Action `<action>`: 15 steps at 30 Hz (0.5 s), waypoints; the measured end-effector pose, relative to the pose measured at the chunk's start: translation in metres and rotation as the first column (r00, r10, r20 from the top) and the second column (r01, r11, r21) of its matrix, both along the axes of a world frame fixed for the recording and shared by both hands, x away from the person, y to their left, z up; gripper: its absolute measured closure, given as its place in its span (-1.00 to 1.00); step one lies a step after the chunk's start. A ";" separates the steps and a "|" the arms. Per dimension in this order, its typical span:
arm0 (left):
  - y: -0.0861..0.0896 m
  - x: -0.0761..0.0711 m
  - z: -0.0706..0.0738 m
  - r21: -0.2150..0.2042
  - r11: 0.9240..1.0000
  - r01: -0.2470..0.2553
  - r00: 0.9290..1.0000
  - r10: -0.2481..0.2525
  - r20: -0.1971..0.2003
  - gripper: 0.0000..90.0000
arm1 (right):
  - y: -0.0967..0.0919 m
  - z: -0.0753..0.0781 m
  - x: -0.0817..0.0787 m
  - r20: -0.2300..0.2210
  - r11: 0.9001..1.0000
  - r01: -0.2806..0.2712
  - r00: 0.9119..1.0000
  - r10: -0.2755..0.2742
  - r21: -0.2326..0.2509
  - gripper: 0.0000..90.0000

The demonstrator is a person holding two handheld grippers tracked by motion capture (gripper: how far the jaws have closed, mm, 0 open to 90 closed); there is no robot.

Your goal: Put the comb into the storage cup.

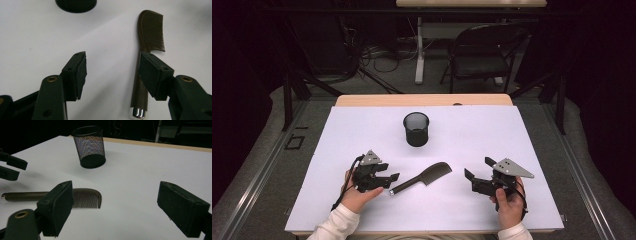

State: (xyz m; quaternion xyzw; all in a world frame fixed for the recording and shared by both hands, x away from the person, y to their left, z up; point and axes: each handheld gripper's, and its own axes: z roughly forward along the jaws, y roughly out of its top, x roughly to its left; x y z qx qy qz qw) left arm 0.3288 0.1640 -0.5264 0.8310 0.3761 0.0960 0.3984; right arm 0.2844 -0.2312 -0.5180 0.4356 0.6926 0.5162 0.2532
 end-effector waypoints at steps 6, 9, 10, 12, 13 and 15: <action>0.004 0.002 0.005 0.019 1.000 0.003 0.999 -0.004 0.040 -0.13 | 0.000 0.000 0.000 0.001 1.000 -0.002 1.000 0.002 -0.003 -0.70; 0.005 0.001 0.007 0.008 1.000 0.013 0.999 -0.013 0.029 -0.12 | 0.000 0.000 0.000 0.000 1.000 -0.003 1.000 0.003 -0.003 -0.70; 0.005 0.001 0.007 0.006 1.000 0.014 0.999 -0.014 0.030 -0.12 | 0.000 0.000 0.000 0.002 1.000 -0.003 1.000 0.003 -0.003 -0.70; 0.005 0.001 0.007 -0.006 1.000 0.011 1.000 -0.011 0.002 -0.13 | 0.000 0.000 0.000 -0.003 1.000 -0.003 1.000 0.003 0.002 -0.70; 0.005 0.002 0.007 -0.004 1.000 0.006 1.000 -0.006 -0.012 -0.16 | 0.000 0.000 0.000 0.000 1.000 -0.004 1.000 0.004 -0.001 -0.70; 0.005 0.001 0.007 0.012 1.000 0.003 1.000 -0.003 -0.012 -0.21 | 0.000 0.000 0.000 0.002 1.000 -0.005 1.000 0.005 -0.003 -0.70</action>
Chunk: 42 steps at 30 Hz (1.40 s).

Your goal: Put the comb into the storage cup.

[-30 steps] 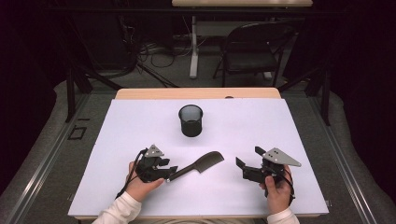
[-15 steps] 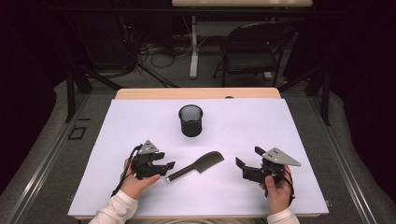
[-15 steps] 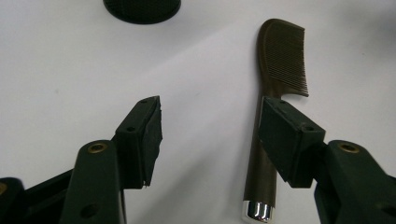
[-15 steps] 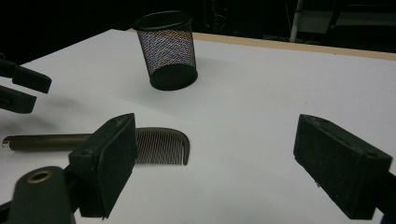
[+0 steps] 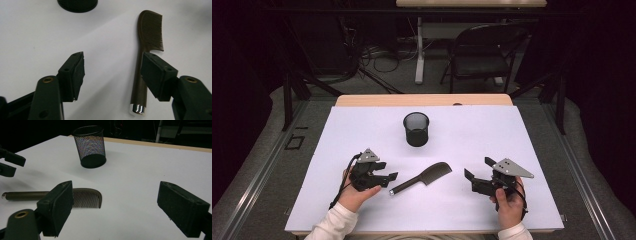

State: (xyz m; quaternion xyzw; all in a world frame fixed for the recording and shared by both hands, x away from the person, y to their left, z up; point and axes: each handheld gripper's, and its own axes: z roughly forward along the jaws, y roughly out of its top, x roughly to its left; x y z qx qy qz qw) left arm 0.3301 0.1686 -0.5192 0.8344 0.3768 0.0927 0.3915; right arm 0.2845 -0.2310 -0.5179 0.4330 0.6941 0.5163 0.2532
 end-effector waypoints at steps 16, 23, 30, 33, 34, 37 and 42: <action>-0.017 -0.004 0.009 0.073 0.995 0.075 0.997 -0.076 0.022 -0.55 | 0.000 0.000 0.000 -0.009 1.000 -0.003 1.000 0.003 -0.005 -0.70; -0.029 -0.002 0.013 0.111 0.989 0.099 0.995 -0.100 0.006 -0.64 | 0.001 -0.001 0.000 -0.009 1.000 -0.004 1.000 0.004 -0.008 -0.70; -0.040 0.001 0.016 0.143 0.979 0.142 0.990 -0.139 -0.031 -0.64 | 0.001 -0.001 0.000 -0.010 1.000 -0.006 1.000 0.005 -0.010 -0.70; -0.044 0.002 0.013 0.159 0.975 0.154 0.987 -0.146 -0.061 -0.63 | 0.001 -0.001 0.001 -0.013 1.000 -0.004 1.000 0.004 -0.007 -0.70; -0.046 0.003 0.013 0.169 0.972 0.160 0.986 -0.151 -0.067 -0.63 | 0.001 -0.001 0.001 -0.013 1.000 -0.004 1.000 0.004 -0.007 -0.70; -0.050 0.005 0.011 0.192 0.966 0.172 0.984 -0.159 -0.083 -0.62 | 0.001 -0.001 0.001 -0.012 1.000 -0.005 1.000 0.005 -0.010 -0.70; -0.058 0.008 0.009 0.229 0.954 0.195 0.979 -0.176 -0.099 -0.56 | 0.001 -0.001 0.001 -0.012 1.000 -0.006 1.000 0.006 -0.009 -0.70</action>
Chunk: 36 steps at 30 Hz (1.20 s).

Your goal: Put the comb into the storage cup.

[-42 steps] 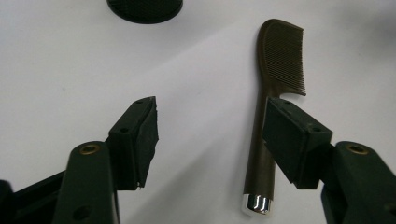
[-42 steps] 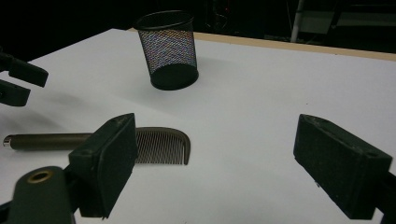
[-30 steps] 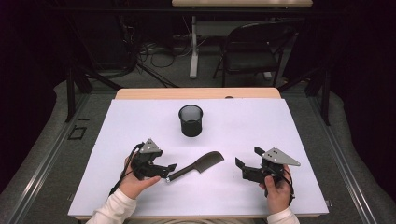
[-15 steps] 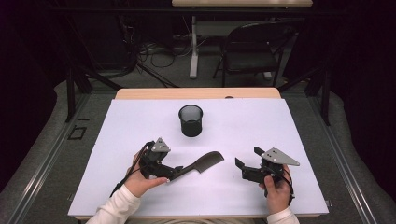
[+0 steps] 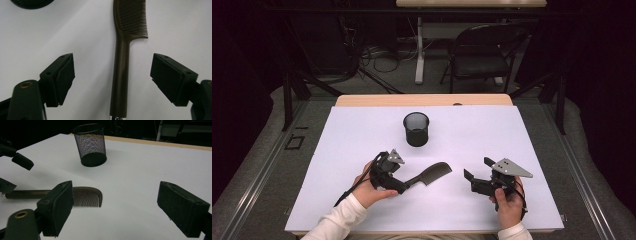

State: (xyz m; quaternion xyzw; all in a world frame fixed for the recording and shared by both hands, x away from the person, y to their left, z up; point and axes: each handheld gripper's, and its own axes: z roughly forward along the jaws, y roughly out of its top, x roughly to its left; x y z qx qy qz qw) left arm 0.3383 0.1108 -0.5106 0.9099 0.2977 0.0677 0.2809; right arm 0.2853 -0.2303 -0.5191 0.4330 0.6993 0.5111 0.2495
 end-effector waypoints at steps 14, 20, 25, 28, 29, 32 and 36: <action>-0.011 0.006 -0.006 0.055 0.998 0.032 0.999 -0.031 -0.026 -0.29 | 0.000 -0.001 0.001 0.001 1.000 -0.003 1.000 0.003 0.003 -0.70; -0.013 0.006 -0.009 0.084 0.996 0.031 0.999 -0.029 -0.025 -0.18 | 0.000 -0.001 0.001 -0.003 1.000 -0.004 1.000 0.004 -0.001 -0.70; -0.015 0.006 -0.012 0.108 0.994 0.013 1.000 -0.010 -0.028 -0.12 | 0.000 -0.001 0.001 -0.004 1.000 -0.005 1.000 0.005 -0.001 -0.70; -0.017 0.007 -0.013 0.125 0.992 0.016 0.999 -0.011 -0.042 -0.11 | 0.001 -0.001 0.001 -0.007 1.000 -0.007 1.000 0.007 -0.002 -0.70; -0.018 0.007 -0.013 0.129 0.992 0.015 0.999 -0.010 -0.042 -0.11 | 0.001 -0.001 0.001 -0.007 1.000 -0.007 1.000 0.007 -0.002 -0.70; -0.021 0.007 -0.014 0.154 0.988 0.030 0.999 -0.024 -0.041 -0.11 | 0.001 -0.002 0.001 -0.009 1.000 -0.006 1.000 0.006 -0.001 -0.70; -0.024 0.008 -0.017 0.187 0.981 0.049 0.998 -0.043 -0.037 -0.08 | 0.001 -0.002 0.001 -0.010 1.000 -0.007 1.000 0.007 -0.003 -0.70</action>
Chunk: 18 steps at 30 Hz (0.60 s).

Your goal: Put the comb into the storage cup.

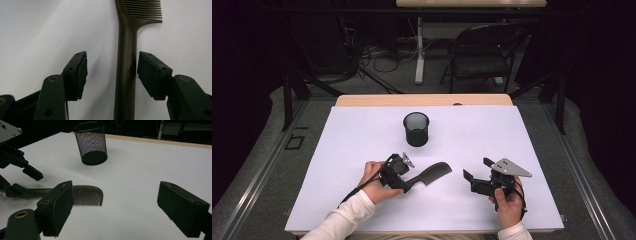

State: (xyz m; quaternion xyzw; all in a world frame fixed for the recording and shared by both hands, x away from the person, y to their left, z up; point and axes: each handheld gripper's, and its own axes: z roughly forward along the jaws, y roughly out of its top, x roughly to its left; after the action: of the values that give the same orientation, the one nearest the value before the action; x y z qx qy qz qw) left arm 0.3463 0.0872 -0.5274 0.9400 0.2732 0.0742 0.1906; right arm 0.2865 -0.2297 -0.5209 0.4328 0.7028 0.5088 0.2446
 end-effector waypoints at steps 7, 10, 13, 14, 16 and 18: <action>-0.005 0.000 -0.005 0.015 1.000 0.004 1.000 -0.003 -0.024 -0.03 | 0.000 0.000 0.000 0.000 1.000 -0.001 1.000 0.001 -0.001 -0.70; -0.006 0.000 -0.005 0.022 1.000 -0.008 1.000 0.008 -0.029 -0.01 | 0.000 0.000 0.000 0.002 1.000 -0.004 1.000 0.004 -0.002 -0.70; -0.007 0.000 -0.005 0.019 1.000 0.002 1.000 -0.002 -0.021 0.02 | 0.000 0.000 0.000 0.000 1.000 -0.003 1.000 0.003 -0.002 -0.70; -0.007 0.000 -0.005 0.018 1.000 0.004 1.000 -0.003 -0.027 0.06 | 0.000 0.000 0.000 0.002 1.000 -0.004 1.000 0.004 -0.002 -0.70; -0.007 0.000 -0.004 0.020 1.000 0.006 1.000 -0.006 -0.026 0.13 | 0.000 0.000 0.000 0.002 1.000 -0.004 1.000 0.004 -0.002 -0.70; -0.007 0.000 -0.004 0.024 1.000 0.006 1.000 -0.006 -0.025 0.15 | 0.000 0.000 0.000 0.001 1.000 -0.004 1.000 0.004 -0.003 -0.70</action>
State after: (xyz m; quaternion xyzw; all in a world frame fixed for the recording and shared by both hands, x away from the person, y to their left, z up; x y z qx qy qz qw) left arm 0.3463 0.0800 -0.5313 0.9439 0.2718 0.0652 0.1761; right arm 0.2865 -0.2299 -0.5209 0.4311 0.7042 0.5083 0.2446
